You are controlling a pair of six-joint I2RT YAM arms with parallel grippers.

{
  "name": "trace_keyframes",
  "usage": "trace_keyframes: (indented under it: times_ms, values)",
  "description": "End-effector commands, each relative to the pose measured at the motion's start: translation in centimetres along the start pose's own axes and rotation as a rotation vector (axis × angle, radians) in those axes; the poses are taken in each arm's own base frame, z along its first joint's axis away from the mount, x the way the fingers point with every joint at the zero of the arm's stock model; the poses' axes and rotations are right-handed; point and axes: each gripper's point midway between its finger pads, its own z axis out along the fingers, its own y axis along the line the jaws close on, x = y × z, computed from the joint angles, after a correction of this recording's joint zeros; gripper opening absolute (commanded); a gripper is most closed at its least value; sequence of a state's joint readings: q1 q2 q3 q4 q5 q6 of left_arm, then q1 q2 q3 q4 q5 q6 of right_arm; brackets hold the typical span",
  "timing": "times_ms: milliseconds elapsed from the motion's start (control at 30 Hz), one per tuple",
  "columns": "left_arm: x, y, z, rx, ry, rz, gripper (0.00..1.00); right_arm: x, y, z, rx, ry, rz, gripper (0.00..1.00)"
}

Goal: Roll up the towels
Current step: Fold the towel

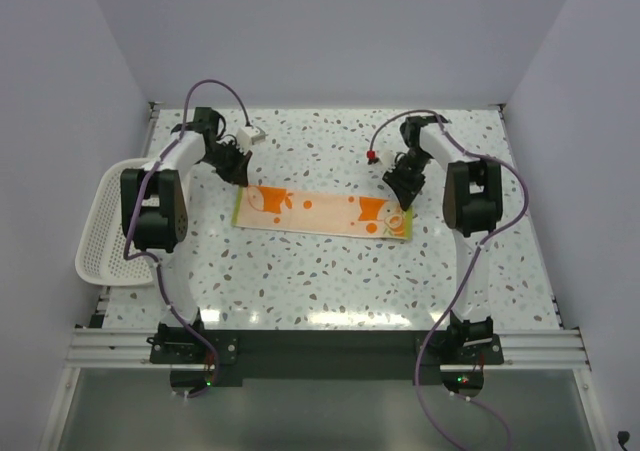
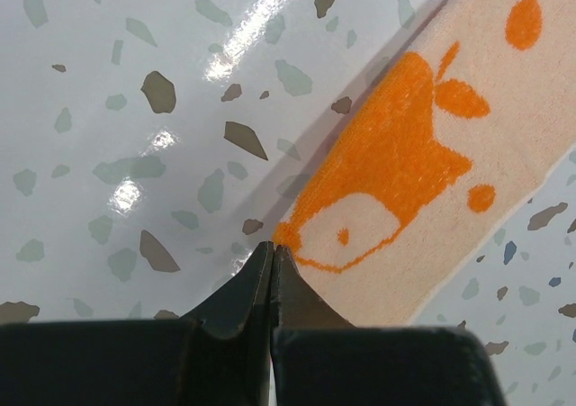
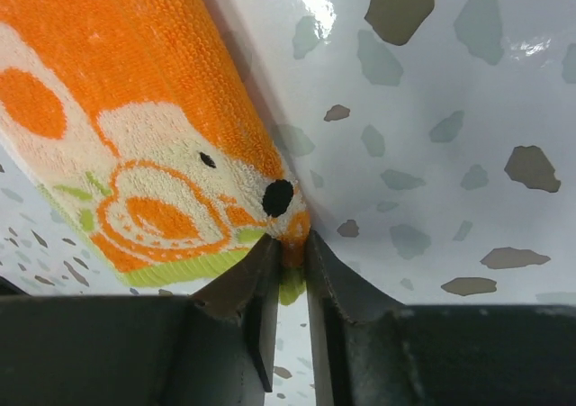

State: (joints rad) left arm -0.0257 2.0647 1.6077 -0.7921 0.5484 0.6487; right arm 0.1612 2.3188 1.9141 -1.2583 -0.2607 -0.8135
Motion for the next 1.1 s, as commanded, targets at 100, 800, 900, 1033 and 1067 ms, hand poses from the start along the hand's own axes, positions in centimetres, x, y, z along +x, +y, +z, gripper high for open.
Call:
trace_keyframes:
  times_ms: [100, 800, 900, 1033, 1067]
  values:
    - [-1.1, 0.9, -0.4, -0.021, -0.030, -0.005, 0.00, 0.1, 0.0, -1.3, -0.013, -0.001, -0.030, 0.00]
    - [-0.6, -7.1, -9.7, -0.050, -0.197, 0.139, 0.00, 4.4, 6.1, -13.5, 0.243, -0.169, -0.034, 0.00]
    - [0.8, -9.5, -10.9, -0.040, -0.203, 0.158, 0.00, 6.3, 8.3, -14.0, 0.258, -0.171, -0.053, 0.00]
    - [2.1, -10.4, -10.9, -0.041, -0.183, 0.151, 0.00, 7.7, 8.8, -13.2, 0.268, -0.145, -0.073, 0.00]
    - [2.4, -10.3, -10.4, -0.032, -0.170, 0.133, 0.00, 7.8, 8.6, -12.7, 0.256, -0.133, -0.074, 0.00]
